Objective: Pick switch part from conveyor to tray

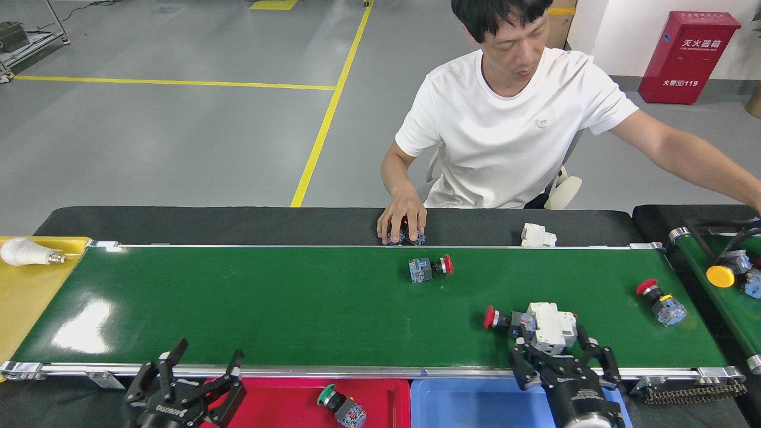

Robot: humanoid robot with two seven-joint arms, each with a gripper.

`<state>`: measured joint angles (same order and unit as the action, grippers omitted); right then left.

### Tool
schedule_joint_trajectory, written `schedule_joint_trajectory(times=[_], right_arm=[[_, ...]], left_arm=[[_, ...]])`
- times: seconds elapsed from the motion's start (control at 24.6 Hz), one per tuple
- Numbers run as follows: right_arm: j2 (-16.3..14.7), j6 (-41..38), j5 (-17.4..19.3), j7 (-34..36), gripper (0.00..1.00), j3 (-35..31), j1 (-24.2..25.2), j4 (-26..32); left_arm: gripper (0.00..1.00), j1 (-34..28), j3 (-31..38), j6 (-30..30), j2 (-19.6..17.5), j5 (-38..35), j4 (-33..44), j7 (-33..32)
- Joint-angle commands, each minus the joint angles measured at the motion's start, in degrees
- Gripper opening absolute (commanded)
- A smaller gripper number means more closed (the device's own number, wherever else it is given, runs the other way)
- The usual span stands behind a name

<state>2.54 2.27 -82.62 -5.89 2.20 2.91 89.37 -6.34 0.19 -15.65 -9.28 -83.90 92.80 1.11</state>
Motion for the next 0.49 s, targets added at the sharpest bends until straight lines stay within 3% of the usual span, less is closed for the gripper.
schedule_joint_trajectory(times=[0.0, 0.24, 0.37, 0.45], right_arm=[[-0.3, 0.9, 0.1, -0.1, 0.99, 0.2, -0.5, 0.3], [-0.7, 1.0, 0.4, -0.4, 0.95, 0.3, -5.2, -3.7], [-0.9, 0.6, 0.4, -2.9, 0.77, 0.7, -7.4, -6.5], [-1.3, 0.3, 0.5, -3.9, 0.54, 0.8, -8.3, -7.2]], left_arm=[[1.00, 2.8, -2.5, -0.5, -0.4, -0.6, -2.1, 0.5], [1.00, 11.9, -9.8, 0.5, 1.3, -2.7, -9.1, 0.2], [1.00, 17.2, -10.2, 0.9, 5.1, -7.2, -15.5, 0.2], [1.00, 20.1, -10.1, 1.0, 7.5, -9.8, -19.8, 0.2]])
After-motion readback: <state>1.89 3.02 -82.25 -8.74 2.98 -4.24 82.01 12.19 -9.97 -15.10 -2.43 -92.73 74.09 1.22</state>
